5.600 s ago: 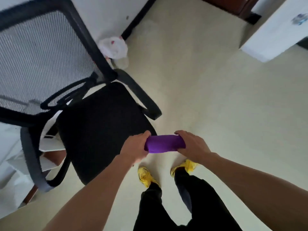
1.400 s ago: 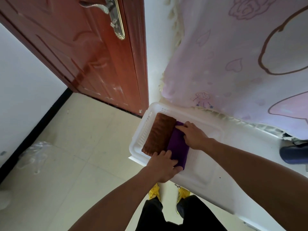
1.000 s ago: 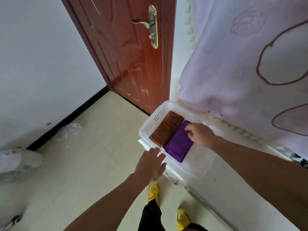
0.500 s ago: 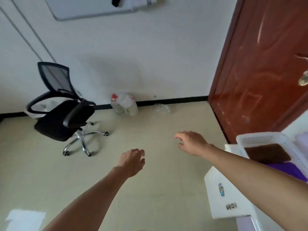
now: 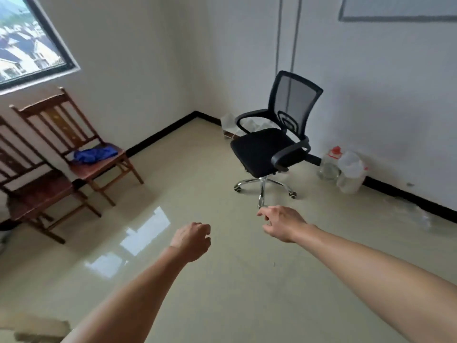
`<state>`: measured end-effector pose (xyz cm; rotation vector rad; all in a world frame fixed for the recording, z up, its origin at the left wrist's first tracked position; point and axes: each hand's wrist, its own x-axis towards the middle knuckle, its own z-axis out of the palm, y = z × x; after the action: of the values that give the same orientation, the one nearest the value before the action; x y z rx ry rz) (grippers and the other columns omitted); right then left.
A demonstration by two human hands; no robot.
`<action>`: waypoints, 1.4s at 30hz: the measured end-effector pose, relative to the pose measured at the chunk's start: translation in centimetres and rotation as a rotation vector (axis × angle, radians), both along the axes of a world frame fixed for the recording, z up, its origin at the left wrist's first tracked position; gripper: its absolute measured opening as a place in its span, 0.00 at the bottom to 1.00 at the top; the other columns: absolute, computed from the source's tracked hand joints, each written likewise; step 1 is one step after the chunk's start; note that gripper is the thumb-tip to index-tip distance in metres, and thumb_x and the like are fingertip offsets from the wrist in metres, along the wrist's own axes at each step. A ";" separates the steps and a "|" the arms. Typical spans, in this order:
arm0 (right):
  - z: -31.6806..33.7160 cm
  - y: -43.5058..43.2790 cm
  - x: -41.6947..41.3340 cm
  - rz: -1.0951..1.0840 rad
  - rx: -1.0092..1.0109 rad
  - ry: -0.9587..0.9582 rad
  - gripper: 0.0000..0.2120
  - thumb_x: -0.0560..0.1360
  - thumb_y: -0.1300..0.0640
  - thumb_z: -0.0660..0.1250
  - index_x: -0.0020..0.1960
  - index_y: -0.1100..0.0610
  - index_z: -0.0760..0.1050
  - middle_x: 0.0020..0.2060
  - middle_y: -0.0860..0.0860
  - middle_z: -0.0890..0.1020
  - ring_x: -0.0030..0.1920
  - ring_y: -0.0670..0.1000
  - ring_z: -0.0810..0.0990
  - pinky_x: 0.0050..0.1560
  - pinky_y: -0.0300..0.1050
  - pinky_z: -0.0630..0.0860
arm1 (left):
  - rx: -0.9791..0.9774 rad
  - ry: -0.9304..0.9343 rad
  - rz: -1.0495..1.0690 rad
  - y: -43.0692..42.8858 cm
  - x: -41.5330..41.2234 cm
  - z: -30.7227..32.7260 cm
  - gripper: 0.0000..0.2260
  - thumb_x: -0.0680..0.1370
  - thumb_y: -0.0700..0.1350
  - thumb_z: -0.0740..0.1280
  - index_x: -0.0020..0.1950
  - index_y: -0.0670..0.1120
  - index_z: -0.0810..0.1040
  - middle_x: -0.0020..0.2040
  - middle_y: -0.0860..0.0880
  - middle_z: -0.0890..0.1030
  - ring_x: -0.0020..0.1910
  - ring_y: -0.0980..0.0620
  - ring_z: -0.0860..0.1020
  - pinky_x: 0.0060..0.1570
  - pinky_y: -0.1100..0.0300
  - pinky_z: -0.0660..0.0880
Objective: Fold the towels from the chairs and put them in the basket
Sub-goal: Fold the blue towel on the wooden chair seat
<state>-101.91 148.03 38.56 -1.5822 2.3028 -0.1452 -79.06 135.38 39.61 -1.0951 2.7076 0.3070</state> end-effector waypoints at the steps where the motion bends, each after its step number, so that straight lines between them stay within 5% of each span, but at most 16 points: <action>1: 0.0 -2.4 0.9 0.038 0.003 0.001 0.20 0.75 0.51 0.61 0.67 0.46 0.70 0.60 0.49 0.79 0.58 0.54 0.78 0.56 0.47 0.74 | -0.001 0.000 0.039 -1.5 1.3 -0.1 0.13 0.79 0.49 0.60 0.62 0.50 0.75 0.58 0.48 0.79 0.57 0.45 0.77 0.51 0.58 0.72; 27: -2.9 -72.0 15.7 0.692 0.073 0.048 0.20 0.74 0.51 0.62 0.66 0.45 0.71 0.61 0.49 0.79 0.61 0.53 0.77 0.57 0.44 0.72 | 0.061 0.047 0.720 -51.5 18.2 -3.9 0.13 0.78 0.51 0.60 0.61 0.50 0.75 0.58 0.50 0.79 0.60 0.48 0.75 0.54 0.58 0.71; 42: -4.1 -103.6 25.6 0.623 0.070 0.027 0.19 0.75 0.49 0.63 0.66 0.45 0.71 0.60 0.48 0.79 0.60 0.53 0.78 0.55 0.45 0.73 | 0.074 0.023 0.710 -86.6 30.2 -4.4 0.09 0.76 0.51 0.60 0.49 0.47 0.75 0.52 0.46 0.81 0.53 0.43 0.78 0.46 0.55 0.73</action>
<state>-76.32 44.44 34.49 -2.1771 1.7026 0.1103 -48.86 48.76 35.25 -1.9987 2.1994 0.5144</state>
